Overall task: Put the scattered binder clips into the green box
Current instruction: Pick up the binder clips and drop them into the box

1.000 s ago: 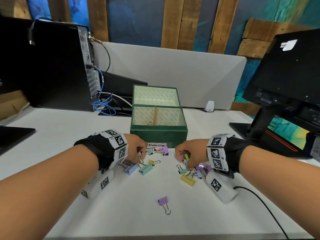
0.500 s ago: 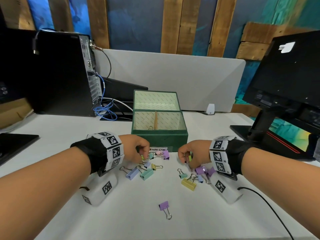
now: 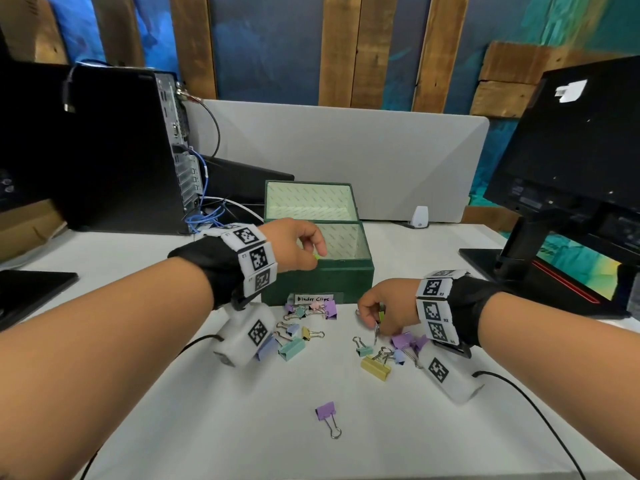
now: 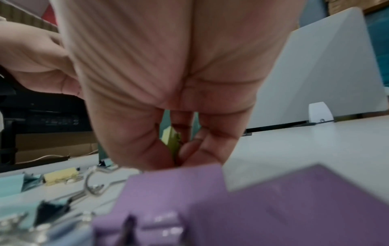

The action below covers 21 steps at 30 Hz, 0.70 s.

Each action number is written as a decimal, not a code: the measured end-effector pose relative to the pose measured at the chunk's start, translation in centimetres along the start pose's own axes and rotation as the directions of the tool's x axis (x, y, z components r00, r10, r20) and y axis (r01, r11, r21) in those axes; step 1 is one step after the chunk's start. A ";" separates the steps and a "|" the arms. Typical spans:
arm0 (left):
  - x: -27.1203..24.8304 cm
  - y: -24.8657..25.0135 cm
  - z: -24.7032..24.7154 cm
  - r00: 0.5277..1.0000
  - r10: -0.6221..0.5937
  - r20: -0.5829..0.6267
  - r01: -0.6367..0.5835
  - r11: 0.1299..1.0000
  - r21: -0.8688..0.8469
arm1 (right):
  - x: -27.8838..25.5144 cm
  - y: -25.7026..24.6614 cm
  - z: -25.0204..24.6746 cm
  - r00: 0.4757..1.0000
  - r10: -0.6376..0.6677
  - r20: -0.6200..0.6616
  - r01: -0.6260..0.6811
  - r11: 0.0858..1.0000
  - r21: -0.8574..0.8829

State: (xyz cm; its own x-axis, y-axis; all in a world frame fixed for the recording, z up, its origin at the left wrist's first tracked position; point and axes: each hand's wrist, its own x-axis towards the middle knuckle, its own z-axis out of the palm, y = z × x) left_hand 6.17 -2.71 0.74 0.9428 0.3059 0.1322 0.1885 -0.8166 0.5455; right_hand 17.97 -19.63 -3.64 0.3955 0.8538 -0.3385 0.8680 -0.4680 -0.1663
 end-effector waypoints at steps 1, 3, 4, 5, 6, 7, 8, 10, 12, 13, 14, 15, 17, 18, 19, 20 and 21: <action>0.5 0.3 0.1 1.000 0.003 -0.027 -0.003 1.000 -0.027 | -0.1 0.2 0.0 1.000 0.009 -0.009 -0.009 0.999 0.040; 1.5 0.8 0.3 0.997 -0.003 -0.083 -0.006 0.995 -0.102 | -0.3 0.7 -0.1 0.999 0.022 -0.030 -0.017 0.989 0.147; 2.0 1.1 0.4 0.995 -0.008 -0.103 -0.007 0.990 -0.138 | -0.5 1.0 -0.3 0.999 0.024 -0.047 -0.015 0.981 0.195; 2.4 1.2 0.6 0.993 -0.013 -0.119 -0.007 0.987 -0.163 | -0.6 1.2 -0.5 0.998 0.025 -0.064 -0.008 0.970 0.242; 2.9 1.4 0.7 0.991 -0.015 -0.135 -0.010 0.984 -0.180 | -0.8 1.4 -0.9 0.996 0.024 -0.083 0.001 0.955 0.295; 3.4 1.5 0.9 0.989 -0.019 -0.147 -0.010 0.981 -0.193 | -1.0 1.6 -1.4 0.994 0.026 -0.110 0.014 0.937 0.350; 3.9 1.5 1.1 0.987 -0.023 -0.159 -0.010 0.978 -0.206 | -1.2 1.8 -2.0 0.988 0.034 -0.150 0.029 0.917 0.398; 4.6 1.5 1.4 0.984 -0.043 -0.173 0.003 0.974 -0.226 | -1.3 2.1 -3.4 0.966 0.054 -0.255 0.082 0.865 0.495; 5.0 1.0 1.8 0.978 -0.070 -0.196 0.028 0.977 -0.210 | -1.2 2.1 -4.9 0.932 0.077 -0.353 0.161 0.787 0.596; 5.0 0.7 1.8 0.974 -0.085 -0.211 0.043 0.979 -0.197 | -1.2 2.0 -5.6 0.915 0.089 -0.394 0.197 0.754 0.627; 4.8 0.4 1.6 0.972 -0.093 -0.217 0.052 0.981 -0.185 | -1.0 1.8 -6.3 0.898 0.097 -0.429 0.229 0.729 0.645; 4.4 0.1 1.4 0.975 -0.092 -0.204 0.056 0.983 -0.175 | -0.9 1.6 -6.9 0.885 0.097 -0.456 0.259 0.712 0.653; 3.3 -0.4 0.6 0.988 -0.078 -0.134 0.053 0.982 -0.184 | -0.2 1.3 -7.6 0.867 0.091 -0.489 0.290 0.705 0.647; 2.5 -0.5 0.2 0.993 -0.078 -0.087 0.058 0.976 -0.209 | 0.1 1.2 -7.9 0.863 0.089 -0.497 0.293 0.713 0.637; 1.6 -0.7 -0.1 0.996 -0.084 -0.030 0.075 0.970 -0.231 | 0.5 1.0 -8.0 0.861 0.090 -0.501 0.292 0.718 0.631; 0.8 -0.9 -0.1 0.996 -0.090 0.028 0.094 0.968 -0.233 | 0.9 0.8 -8.2 0.857 0.097 -0.506 0.288 0.723 0.628; 0.0 -1.2 -0.1 0.991 -0.099 0.086 0.115 0.973 -0.202 | 1.3 0.4 -8.3 0.852 0.105 -0.513 0.288 0.725 0.626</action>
State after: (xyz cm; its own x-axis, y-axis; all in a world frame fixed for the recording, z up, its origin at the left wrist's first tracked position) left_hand 5.94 -1.66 0.19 0.9395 0.3424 0.0060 0.2361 -0.6602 0.7131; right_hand 21.36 -16.81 3.48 0.5818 0.7955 0.1695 0.5547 -0.2357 -0.7979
